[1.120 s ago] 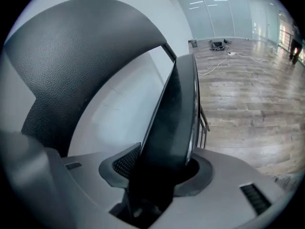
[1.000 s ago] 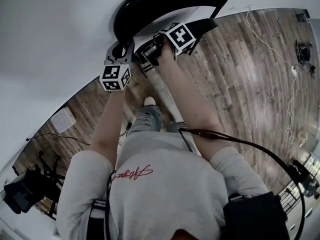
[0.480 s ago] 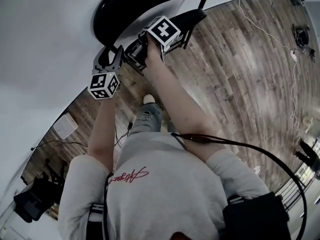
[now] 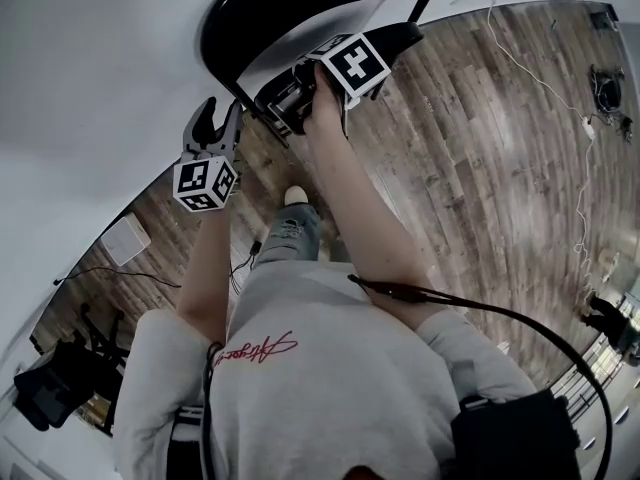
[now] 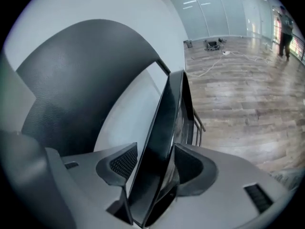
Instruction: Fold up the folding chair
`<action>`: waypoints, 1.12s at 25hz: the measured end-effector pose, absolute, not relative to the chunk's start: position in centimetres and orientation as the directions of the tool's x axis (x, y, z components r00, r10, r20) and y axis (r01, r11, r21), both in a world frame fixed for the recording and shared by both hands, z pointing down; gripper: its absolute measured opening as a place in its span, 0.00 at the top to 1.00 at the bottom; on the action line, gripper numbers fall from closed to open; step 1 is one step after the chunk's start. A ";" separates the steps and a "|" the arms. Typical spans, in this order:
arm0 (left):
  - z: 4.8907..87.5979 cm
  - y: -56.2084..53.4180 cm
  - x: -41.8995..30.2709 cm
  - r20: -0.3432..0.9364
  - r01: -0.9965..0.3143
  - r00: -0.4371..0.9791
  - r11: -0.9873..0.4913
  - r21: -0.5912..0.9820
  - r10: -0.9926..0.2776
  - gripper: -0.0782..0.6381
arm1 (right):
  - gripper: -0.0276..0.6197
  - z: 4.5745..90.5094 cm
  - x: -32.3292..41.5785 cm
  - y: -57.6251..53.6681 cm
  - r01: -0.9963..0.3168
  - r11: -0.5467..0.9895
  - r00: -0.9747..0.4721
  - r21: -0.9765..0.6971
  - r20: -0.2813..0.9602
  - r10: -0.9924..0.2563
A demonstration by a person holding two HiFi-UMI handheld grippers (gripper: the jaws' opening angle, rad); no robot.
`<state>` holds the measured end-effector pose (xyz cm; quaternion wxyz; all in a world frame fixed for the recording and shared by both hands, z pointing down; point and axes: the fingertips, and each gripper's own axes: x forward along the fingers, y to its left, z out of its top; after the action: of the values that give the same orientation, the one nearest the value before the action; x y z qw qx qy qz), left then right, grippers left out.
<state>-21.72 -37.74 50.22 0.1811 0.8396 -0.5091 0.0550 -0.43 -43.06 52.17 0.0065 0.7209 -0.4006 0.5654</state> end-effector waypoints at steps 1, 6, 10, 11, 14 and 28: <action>50.1 -37.6 -21.7 0.273 -0.874 0.475 -0.415 0.252 -0.836 0.62 | 0.60 51.4 0.0 -42.8 -0.604 -0.667 0.061 -0.437 0.808 -0.585; 46.3 -35.2 -20.2 0.194 -0.867 0.476 -0.420 0.269 -0.858 0.62 | 0.60 44.6 1.2 -41.4 -0.871 -0.403 0.152 -0.280 0.628 -0.763; 40.8 -33.3 -16.5 0.072 -0.831 0.519 -0.484 0.273 -0.852 0.62 | 0.60 39.7 0.1 -38.3 -0.966 -0.159 0.054 -0.205 0.442 -0.895; 39.6 -32.9 -15.5 0.043 -0.820 0.531 -0.500 0.277 -0.846 0.62 | 0.60 38.7 -0.1 -37.3 -0.965 -0.113 0.010 -0.235 0.399 -0.917; 36.0 -31.1 -12.1 -0.039 -0.790 0.555 -0.542 0.287 -0.831 0.62 | 0.62 36.0 0.5 -34.6 -0.961 -0.031 -0.054 -0.273 0.300 -0.952; 26.1 -10.4 1.4 -0.192 -0.741 0.620 -0.648 0.175 -0.761 0.85 | 0.91 22.3 7.0 -9.1 -0.881 0.464 -0.429 -0.093 -0.258 -0.866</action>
<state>1.38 -10.36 26.08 0.0392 0.8991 -0.4177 -0.1248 6.96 -9.09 22.34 -0.1356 0.5170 -0.8447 -0.0281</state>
